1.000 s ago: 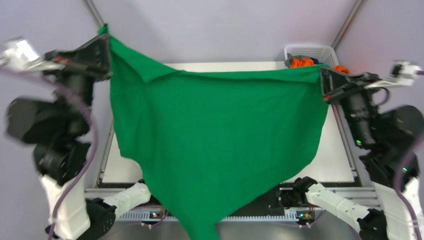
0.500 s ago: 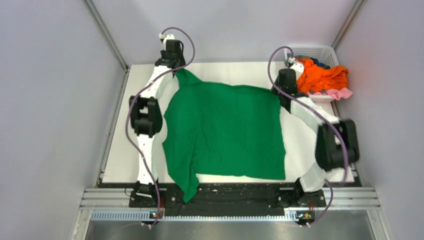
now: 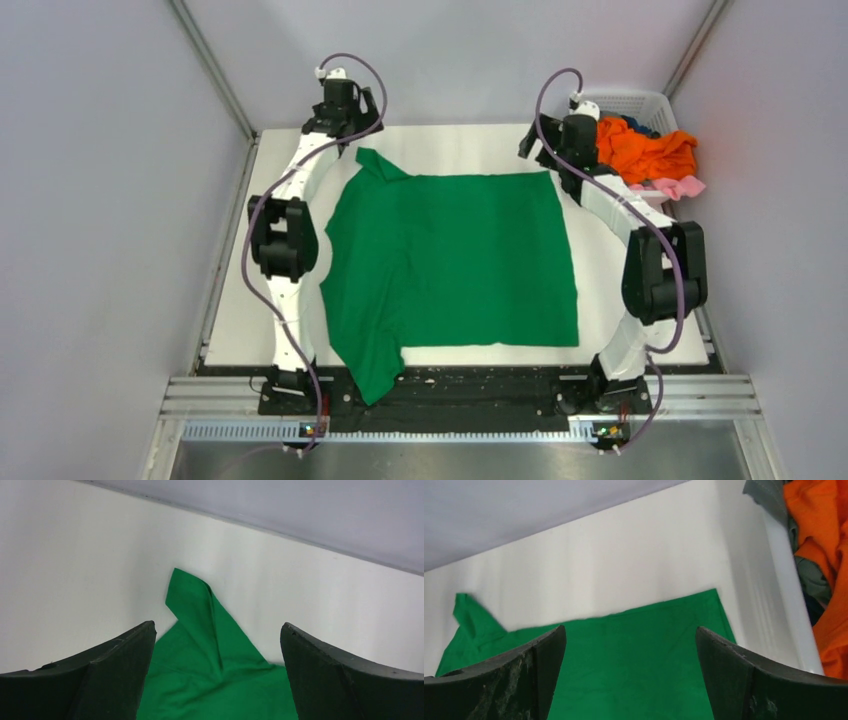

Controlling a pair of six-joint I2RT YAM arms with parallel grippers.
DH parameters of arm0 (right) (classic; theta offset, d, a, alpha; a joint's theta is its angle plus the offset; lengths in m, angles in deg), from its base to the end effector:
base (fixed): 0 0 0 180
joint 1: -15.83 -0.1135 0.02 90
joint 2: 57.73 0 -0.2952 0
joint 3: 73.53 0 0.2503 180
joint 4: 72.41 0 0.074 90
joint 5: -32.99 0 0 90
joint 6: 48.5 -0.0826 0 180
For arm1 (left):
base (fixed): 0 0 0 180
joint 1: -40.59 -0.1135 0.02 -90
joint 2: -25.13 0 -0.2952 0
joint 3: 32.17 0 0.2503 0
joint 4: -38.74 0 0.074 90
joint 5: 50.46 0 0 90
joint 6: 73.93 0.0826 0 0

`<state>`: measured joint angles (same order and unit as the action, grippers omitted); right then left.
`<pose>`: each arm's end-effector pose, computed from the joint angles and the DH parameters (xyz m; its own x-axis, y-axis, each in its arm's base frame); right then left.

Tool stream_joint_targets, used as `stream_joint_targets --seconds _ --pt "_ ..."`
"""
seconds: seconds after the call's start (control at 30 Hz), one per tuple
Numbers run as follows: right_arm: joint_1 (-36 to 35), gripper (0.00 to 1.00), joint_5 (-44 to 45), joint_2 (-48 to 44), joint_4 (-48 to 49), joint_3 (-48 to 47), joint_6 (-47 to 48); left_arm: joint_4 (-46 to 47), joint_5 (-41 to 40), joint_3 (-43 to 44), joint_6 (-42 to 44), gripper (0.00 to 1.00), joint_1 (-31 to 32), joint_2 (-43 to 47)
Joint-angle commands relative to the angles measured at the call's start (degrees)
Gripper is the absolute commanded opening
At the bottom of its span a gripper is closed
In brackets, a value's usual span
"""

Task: Fold and stack the t-shirts
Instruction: Flatten out the tshirt

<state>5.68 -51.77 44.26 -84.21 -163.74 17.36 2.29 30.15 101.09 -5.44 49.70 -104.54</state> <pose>0.4635 0.0753 0.2887 -0.3974 0.3426 -0.8513 0.0761 0.9368 0.3415 0.5836 -0.0799 0.2720 -0.5061 -0.2852 -0.8140 -0.1770 0.9580 -0.2256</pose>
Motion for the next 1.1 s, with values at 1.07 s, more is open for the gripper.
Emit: stream_joint_targets --seconds 1.07 --pt "-4.7 0.99 -6.9 1.1 0.5 18.3 1.5 11.8 24.1 7.5 -16.8 0.99 0.5 -17.5"
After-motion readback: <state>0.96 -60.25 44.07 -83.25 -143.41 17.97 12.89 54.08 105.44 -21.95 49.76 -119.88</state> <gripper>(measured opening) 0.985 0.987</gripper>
